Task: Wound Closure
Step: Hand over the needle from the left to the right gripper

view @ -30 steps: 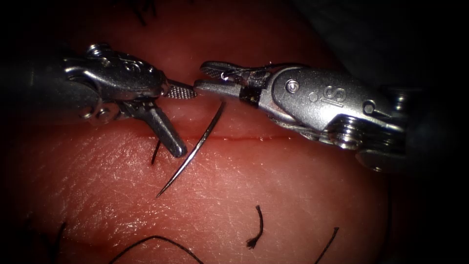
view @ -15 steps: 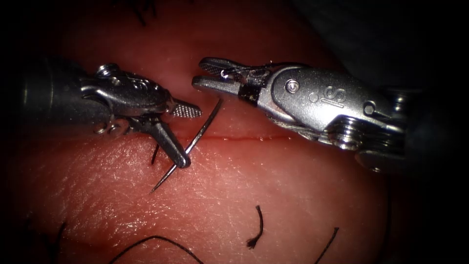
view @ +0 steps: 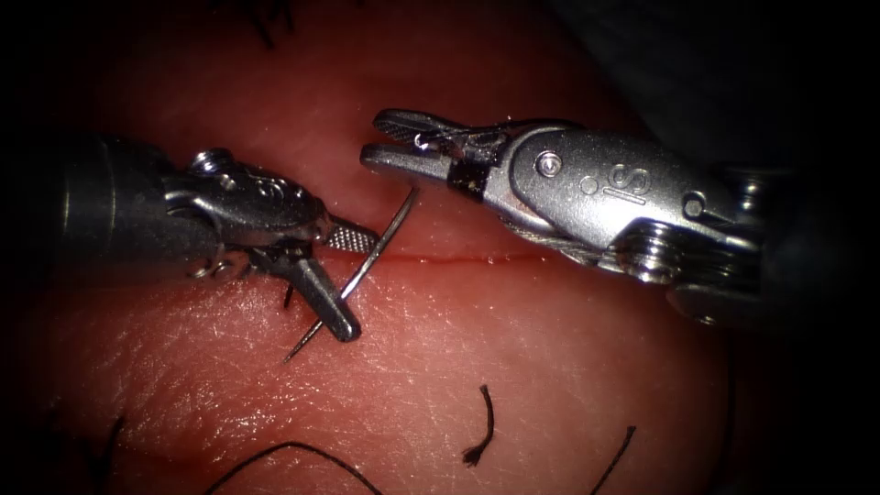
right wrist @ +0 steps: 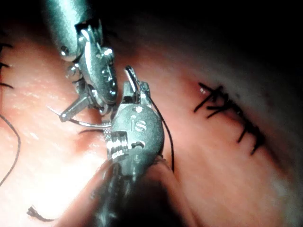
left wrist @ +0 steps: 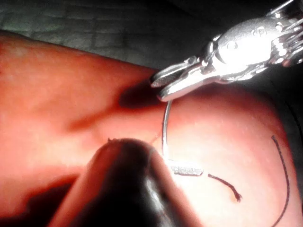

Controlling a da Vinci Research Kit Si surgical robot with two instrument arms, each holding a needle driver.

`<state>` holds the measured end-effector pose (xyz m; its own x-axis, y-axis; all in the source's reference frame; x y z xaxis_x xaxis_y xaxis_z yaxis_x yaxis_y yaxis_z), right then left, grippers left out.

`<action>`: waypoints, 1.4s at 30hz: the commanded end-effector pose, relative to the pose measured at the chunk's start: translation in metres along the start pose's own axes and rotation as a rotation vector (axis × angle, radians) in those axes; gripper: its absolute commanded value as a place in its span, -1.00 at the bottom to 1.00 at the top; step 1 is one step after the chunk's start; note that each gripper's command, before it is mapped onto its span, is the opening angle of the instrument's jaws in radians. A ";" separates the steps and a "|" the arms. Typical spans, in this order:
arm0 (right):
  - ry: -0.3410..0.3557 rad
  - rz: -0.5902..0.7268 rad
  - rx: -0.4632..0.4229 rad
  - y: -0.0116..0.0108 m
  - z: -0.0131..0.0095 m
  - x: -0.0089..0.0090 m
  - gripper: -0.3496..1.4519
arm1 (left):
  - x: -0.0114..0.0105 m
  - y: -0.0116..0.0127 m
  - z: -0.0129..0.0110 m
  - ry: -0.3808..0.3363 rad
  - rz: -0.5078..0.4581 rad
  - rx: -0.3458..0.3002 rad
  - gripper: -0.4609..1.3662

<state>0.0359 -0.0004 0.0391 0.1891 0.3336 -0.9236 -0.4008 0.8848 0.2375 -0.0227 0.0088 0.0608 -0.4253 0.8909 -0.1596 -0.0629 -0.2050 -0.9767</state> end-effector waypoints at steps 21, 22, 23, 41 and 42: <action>0.003 0.143 0.001 0.0009 -0.0006 -0.0005 0.23 | 0.0015 0.0016 -0.0014 0.097 -0.289 -0.145 -0.88; 0.004 0.213 0.000 0.0010 -0.0006 -0.0008 0.24 | 0.0017 0.0018 -0.0015 0.114 -0.291 -0.153 -0.88; 0.000 0.247 -0.008 0.0010 -0.0005 -0.0009 0.24 | 0.0018 0.0019 -0.0015 0.126 -0.291 -0.160 -0.88; -0.014 0.529 -0.187 0.0002 -0.0007 -0.0039 0.10 | 0.0025 0.0023 -0.0007 0.260 -0.305 -0.148 -0.88; -0.011 0.535 -0.188 0.0002 -0.0008 -0.0038 0.09 | 0.0025 0.0022 -0.0006 0.266 -0.305 -0.147 -0.88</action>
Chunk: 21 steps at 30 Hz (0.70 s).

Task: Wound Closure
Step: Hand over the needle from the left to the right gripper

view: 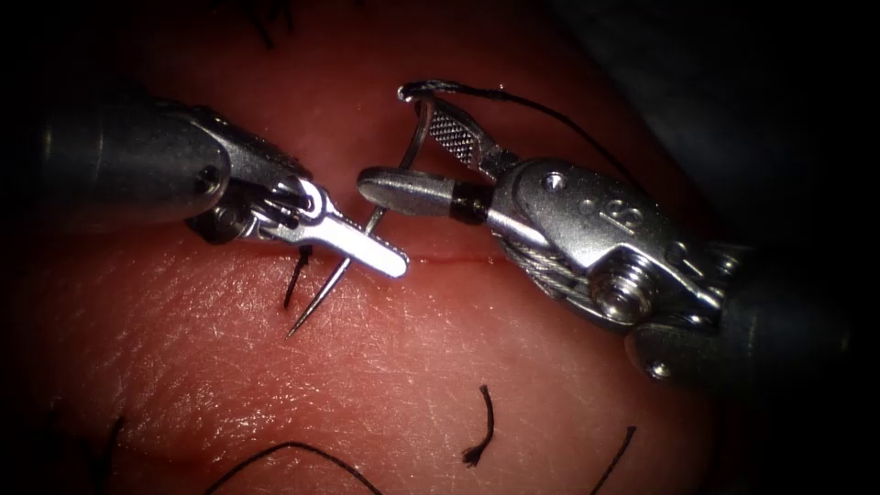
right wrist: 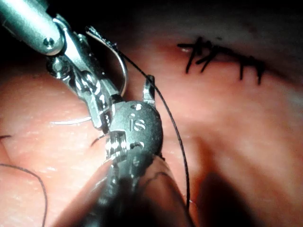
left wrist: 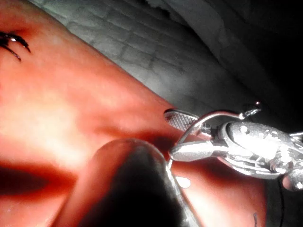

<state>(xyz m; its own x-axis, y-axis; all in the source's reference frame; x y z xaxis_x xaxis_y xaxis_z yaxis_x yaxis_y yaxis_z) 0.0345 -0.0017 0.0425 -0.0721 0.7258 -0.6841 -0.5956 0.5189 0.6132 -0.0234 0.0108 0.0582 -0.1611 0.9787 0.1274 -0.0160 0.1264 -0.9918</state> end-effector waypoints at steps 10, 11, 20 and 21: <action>0.045 0.083 -0.009 -0.0003 -0.0003 0.0006 -0.14 | -0.0006 -0.0006 0.0006 0.036 -0.024 -0.003 -0.88; 0.045 0.083 -0.009 -0.0003 -0.0003 0.0007 -0.15 | -0.0007 -0.0006 0.0006 0.036 -0.024 -0.003 -0.88; 0.041 0.085 -0.014 -0.0001 0.0001 0.0011 -0.29 | -0.0011 0.0001 0.0009 0.025 -0.031 -0.009 -0.88; 0.041 0.085 -0.014 -0.0001 0.0001 0.0011 -0.29 | -0.0012 0.0001 0.0010 0.025 -0.032 -0.009 -0.88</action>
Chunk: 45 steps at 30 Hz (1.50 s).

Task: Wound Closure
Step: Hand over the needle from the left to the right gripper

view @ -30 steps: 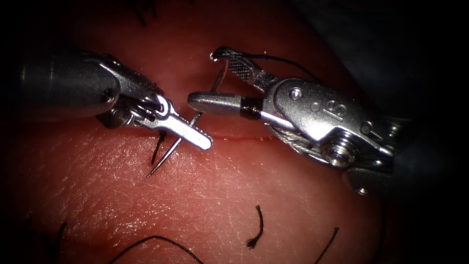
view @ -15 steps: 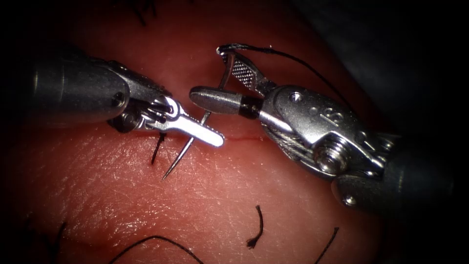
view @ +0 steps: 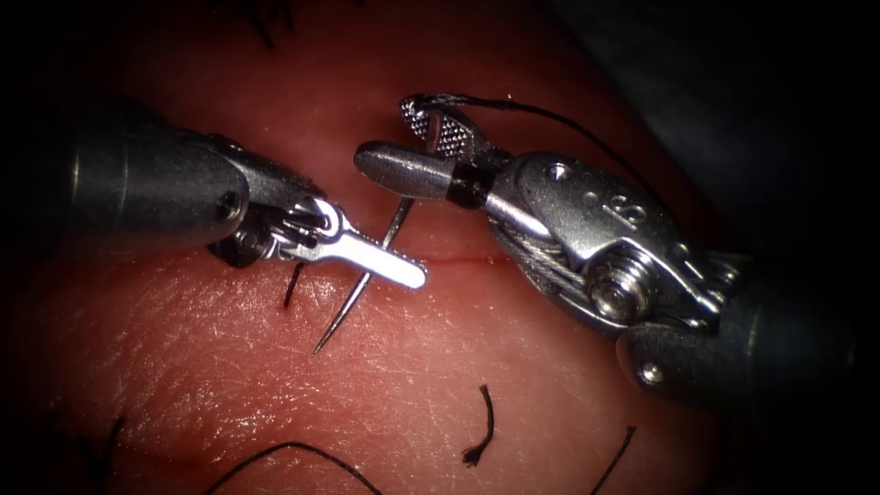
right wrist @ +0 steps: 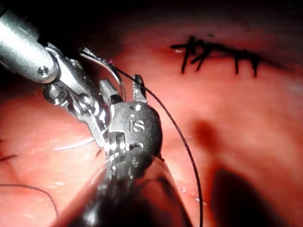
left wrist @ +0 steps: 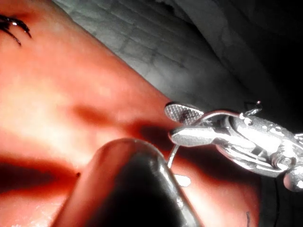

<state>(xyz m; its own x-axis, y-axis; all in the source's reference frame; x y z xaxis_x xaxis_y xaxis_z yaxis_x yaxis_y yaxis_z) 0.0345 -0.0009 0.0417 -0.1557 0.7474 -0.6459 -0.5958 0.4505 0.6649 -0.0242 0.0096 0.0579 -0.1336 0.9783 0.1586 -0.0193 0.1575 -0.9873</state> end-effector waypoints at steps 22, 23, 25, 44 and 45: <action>-0.035 -0.082 -0.038 -0.0003 -0.0012 0.0007 -1.00 | -0.0002 0.0010 0.0018 0.028 0.068 0.007 0.98; -0.044 -0.083 -0.037 -0.0003 -0.0012 0.0007 -1.00 | -0.0003 0.0010 0.0018 0.031 0.080 0.009 0.98; -0.052 -0.090 -0.035 -0.0003 -0.0013 0.0006 -1.00 | -0.0004 0.0011 0.0018 0.026 0.097 0.007 0.99; -0.106 -0.127 -0.020 -0.0003 -0.0025 0.0004 -1.00 | -0.0016 0.0004 0.0006 0.002 0.123 0.000 0.99; -0.109 -0.139 -0.015 -0.0003 -0.0025 0.0004 -1.00 | -0.0017 0.0003 0.0004 0.001 0.124 0.000 0.99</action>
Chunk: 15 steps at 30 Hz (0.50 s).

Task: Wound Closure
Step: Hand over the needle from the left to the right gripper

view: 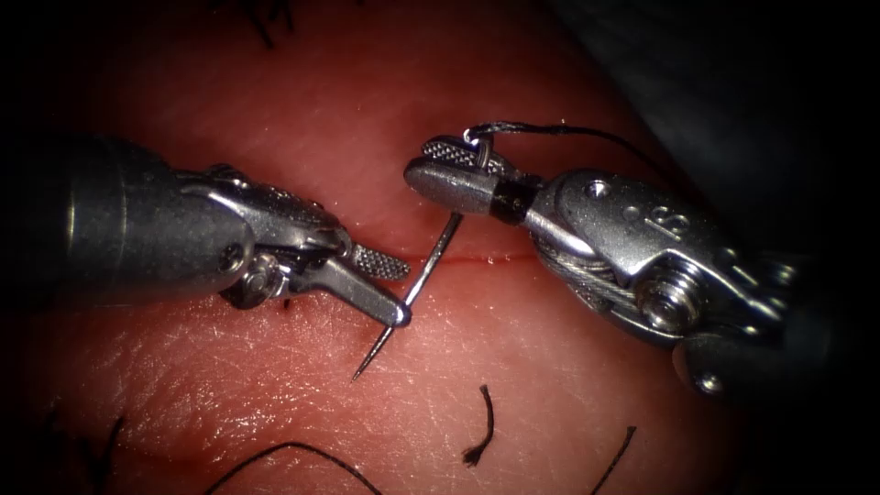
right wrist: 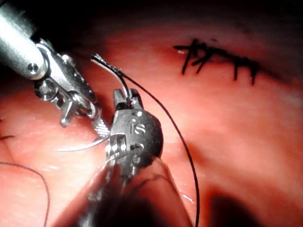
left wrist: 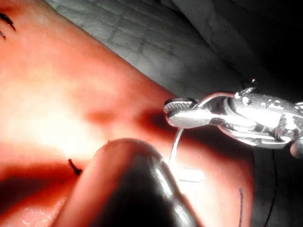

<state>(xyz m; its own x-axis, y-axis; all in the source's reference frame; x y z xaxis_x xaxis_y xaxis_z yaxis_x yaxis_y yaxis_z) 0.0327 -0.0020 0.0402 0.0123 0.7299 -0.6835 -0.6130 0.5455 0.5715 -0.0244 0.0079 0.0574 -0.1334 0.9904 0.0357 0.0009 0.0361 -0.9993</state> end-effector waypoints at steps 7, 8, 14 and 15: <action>-0.039 -0.084 0.031 0.0002 -0.0001 0.0001 -1.00 | -0.0008 -0.0002 -0.0008 -0.001 0.070 0.008 0.96; -0.042 -0.084 0.036 0.0002 -0.0002 0.0002 -1.00 | -0.0009 -0.0002 -0.0009 0.005 0.076 0.012 0.96; -0.048 -0.096 0.055 0.0004 -0.0009 0.0003 -1.00 | -0.0014 -0.0003 -0.0012 0.013 0.115 0.021 0.93; -0.051 -0.096 0.057 0.0004 -0.0010 0.0003 -1.00 | -0.0015 -0.0004 -0.0013 0.013 0.115 0.022 0.93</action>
<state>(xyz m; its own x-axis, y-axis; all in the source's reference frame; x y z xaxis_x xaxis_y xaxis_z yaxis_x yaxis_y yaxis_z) 0.0316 -0.0020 0.0398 0.1100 0.6920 -0.7135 -0.5570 0.6374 0.5324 -0.0229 0.0066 0.0577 -0.1204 0.9895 -0.0798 -0.0025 -0.0807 -0.9967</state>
